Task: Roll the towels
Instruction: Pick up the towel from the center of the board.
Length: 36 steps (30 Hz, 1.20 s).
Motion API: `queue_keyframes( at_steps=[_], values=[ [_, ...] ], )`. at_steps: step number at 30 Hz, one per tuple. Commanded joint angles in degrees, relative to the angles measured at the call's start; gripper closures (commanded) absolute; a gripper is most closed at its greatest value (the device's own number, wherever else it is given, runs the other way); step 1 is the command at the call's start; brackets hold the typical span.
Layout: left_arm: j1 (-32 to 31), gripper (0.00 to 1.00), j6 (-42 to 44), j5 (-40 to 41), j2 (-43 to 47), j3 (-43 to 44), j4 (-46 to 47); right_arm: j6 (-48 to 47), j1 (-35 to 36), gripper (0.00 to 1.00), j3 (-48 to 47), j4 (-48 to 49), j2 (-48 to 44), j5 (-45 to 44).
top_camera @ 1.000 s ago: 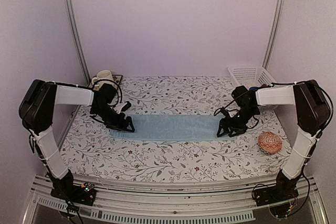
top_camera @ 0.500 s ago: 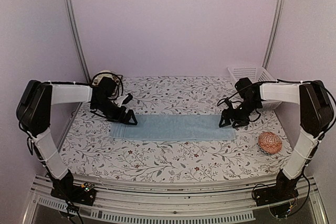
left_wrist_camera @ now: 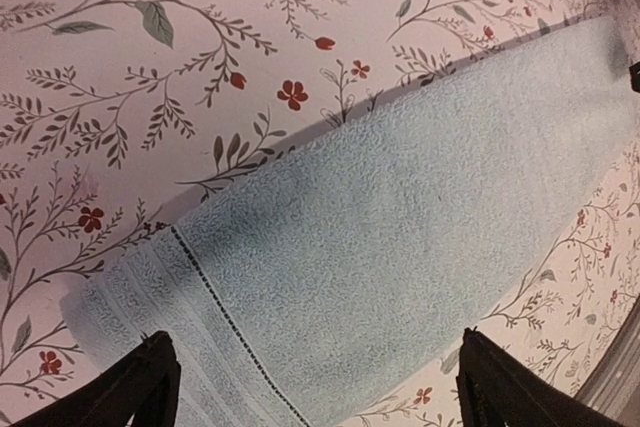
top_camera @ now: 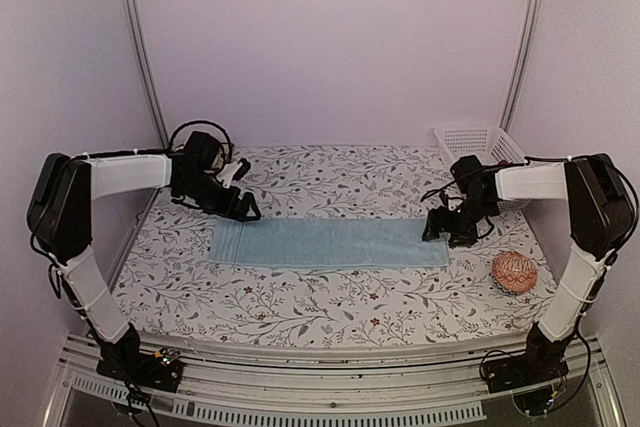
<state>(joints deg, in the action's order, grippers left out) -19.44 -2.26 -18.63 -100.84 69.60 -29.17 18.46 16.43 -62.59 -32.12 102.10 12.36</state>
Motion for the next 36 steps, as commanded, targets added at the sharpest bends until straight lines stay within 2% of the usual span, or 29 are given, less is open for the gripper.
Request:
queue_keyframes(
  at_steps=[1, 12, 17, 21, 26, 27, 36],
  values=[
    [-0.43, 0.03, -0.24, 2.74, 2.01, 1.64, 0.85, 2.47, -0.21, 0.2, 1.46, 4.06, 2.55, 0.78],
    [-0.44, 0.03, -2.74, 5.76, 3.74, 2.88, 1.71, 5.35, -0.17, 0.3, 4.21, 6.89, 4.37, 2.76],
    [-0.42, 0.03, -2.66, 6.6, 5.05, 2.18, 2.42, 6.04, -0.15, 0.41, 5.95, 6.96, 3.76, 2.17],
    [-0.45, 0.03, -2.74, 6.6, 5.4, 2.12, 2.79, 6.17, -0.17, 0.6, 7.14, 6.81, 3.32, 1.4],
    [-0.43, 0.03, -3.02, 6.5, 5.85, 1.97, 3.02, 6.14, -0.25, 0.92, 7.55, 6.59, 3.44, 0.88],
    [-0.44, 0.03, -3.11, 6.47, 5.9, 1.82, 3.06, 6.08, -0.25, 0.96, 7.49, 6.52, 3.51, 0.72],
    [-0.42, 0.03, -3.14, 7.35, 6.19, 1.98, 3.33, 5.0, -2.77, 0.98, 5.41, 2.13, -0.27, -3.33]
  ],
)
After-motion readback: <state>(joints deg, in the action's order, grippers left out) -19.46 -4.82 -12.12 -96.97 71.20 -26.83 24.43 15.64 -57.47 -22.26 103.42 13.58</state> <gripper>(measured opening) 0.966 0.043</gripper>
